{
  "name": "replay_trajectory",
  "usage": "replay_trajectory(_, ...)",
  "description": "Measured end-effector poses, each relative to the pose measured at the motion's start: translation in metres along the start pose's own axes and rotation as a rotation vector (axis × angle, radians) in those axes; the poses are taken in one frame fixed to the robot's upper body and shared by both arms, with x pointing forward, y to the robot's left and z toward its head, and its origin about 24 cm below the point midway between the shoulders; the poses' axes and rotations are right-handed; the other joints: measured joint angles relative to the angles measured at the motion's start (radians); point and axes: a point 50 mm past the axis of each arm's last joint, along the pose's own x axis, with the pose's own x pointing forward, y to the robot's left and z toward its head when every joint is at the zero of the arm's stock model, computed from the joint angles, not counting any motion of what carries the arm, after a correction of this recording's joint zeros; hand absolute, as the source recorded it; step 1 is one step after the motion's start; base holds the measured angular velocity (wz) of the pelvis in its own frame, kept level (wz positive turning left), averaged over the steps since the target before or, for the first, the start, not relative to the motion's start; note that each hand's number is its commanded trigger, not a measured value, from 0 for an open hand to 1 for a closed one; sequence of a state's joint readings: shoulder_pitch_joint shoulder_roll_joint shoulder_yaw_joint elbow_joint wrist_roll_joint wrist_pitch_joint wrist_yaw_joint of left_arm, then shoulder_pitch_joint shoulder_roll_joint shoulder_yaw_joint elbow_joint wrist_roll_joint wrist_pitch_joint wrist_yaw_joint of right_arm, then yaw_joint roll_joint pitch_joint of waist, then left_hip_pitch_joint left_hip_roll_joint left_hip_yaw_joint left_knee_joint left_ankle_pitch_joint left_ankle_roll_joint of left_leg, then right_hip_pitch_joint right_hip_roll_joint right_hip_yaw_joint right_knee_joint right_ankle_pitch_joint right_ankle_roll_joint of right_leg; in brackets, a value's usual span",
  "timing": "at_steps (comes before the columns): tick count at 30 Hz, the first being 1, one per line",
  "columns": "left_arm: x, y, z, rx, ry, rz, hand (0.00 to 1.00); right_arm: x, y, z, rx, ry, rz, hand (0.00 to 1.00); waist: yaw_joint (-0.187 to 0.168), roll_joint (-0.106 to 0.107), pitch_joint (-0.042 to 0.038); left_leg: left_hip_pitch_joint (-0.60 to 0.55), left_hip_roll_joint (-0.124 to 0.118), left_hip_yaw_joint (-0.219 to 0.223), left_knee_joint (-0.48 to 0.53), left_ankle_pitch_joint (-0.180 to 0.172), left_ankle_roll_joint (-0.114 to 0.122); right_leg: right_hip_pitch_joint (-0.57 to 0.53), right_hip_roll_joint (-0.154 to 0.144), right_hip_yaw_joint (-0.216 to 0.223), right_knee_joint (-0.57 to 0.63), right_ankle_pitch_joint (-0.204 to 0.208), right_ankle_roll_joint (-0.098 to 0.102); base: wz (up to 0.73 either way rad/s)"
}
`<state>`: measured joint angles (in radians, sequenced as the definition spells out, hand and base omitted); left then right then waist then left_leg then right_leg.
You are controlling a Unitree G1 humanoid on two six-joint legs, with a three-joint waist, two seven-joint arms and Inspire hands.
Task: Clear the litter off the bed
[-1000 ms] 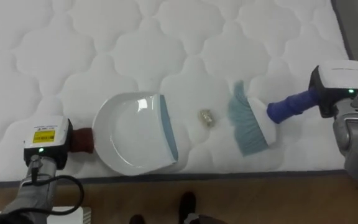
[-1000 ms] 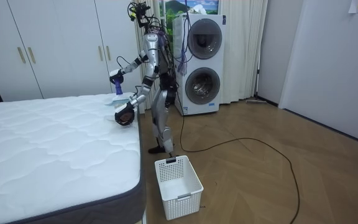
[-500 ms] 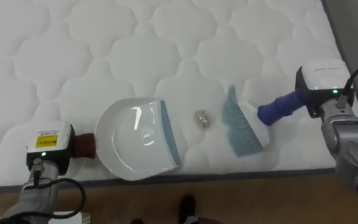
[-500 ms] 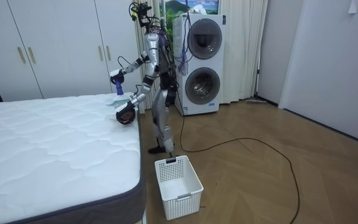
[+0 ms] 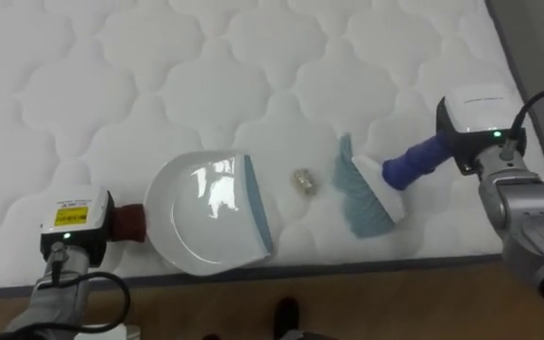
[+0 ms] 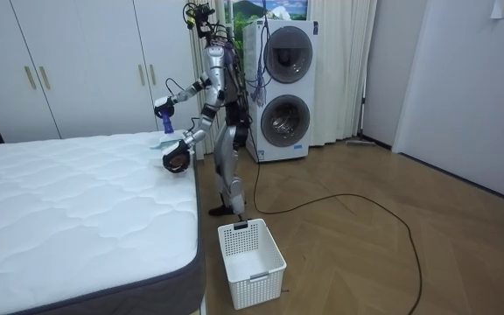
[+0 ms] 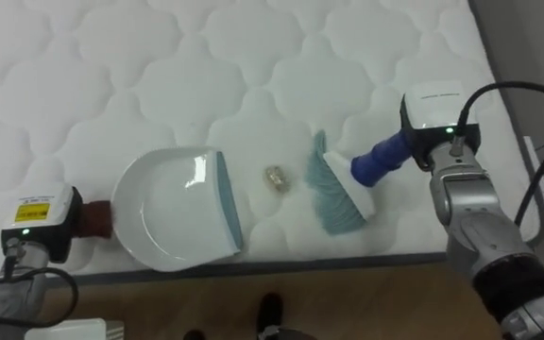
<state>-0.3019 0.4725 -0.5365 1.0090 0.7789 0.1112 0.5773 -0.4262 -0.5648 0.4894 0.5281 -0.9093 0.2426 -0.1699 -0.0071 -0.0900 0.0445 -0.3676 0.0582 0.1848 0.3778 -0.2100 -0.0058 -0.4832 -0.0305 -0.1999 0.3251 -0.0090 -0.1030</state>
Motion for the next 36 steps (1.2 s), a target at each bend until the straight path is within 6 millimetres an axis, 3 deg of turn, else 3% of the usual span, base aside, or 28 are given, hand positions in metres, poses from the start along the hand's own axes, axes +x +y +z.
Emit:
replay_trajectory(10, -0.008, -0.009, 0.012, 0.009, -0.056, -0.019, 1.0, -0.001, -0.015, 0.025, 0.07, -0.08, -0.011, 1.0, 0.0, 0.005, 0.0005, 0.009, 0.005, 0.0, 0.0, 0.004, -0.007, 0.01, 0.007, 0.001, -0.004, 0.002, -0.007, -0.01)
replay_trajectory(13, -0.008, -0.009, 0.013, 0.006, -0.068, -0.02, 1.0, -0.004, -0.017, 0.054, 0.267, -0.17, 0.023, 1.0, -0.009, 0.015, -0.0004, -0.006, 0.006, -0.011, 0.001, 0.007, -0.011, 0.006, 0.009, -0.01, -0.018, 0.007, -0.012, 0.1)
replay_trajectory(17, -0.009, -0.011, 0.016, 0.014, -0.086, -0.026, 1.0, -0.02, 0.0, 0.106, 0.484, -0.342, 0.184, 1.0, -0.007, 0.036, -0.0073, -0.047, -0.001, -0.035, 0.002, 0.022, -0.011, -0.034, -0.002, -0.03, -0.011, 0.012, -0.019, 0.17)
replay_trajectory(20, -0.008, -0.01, 0.018, 0.014, -0.095, -0.034, 1.0, -0.032, 0.007, 0.13, 0.578, -0.472, 0.289, 1.0, 0.019, 0.045, -0.0073, -0.072, -0.003, -0.037, 0.011, 0.025, -0.01, -0.061, -0.006, -0.032, 0.001, 0.012, -0.019, 0.07)
replay_trajectory(26, -0.008, -0.012, 0.021, -0.011, -0.121, -0.074, 1.0, -0.037, 0.005, 0.138, 0.697, -0.553, 0.36, 1.0, 0.038, 0.047, -0.0064, -0.083, -0.012, -0.051, 0.016, 0.024, -0.005, -0.063, -0.019, -0.045, 0.005, 0.004, -0.013, 0.09)
replay_trajectory(36, -0.006, -0.011, 0.023, -0.047, -0.152, -0.094, 1.0, -0.043, 0.002, 0.146, 0.701, -0.655, 0.365, 1.0, 0.039, 0.045, -0.0047, -0.095, -0.018, -0.049, 0.013, 0.02, 0.005, -0.071, -0.027, -0.051, 0.003, 0.001, -0.001, 0.0)
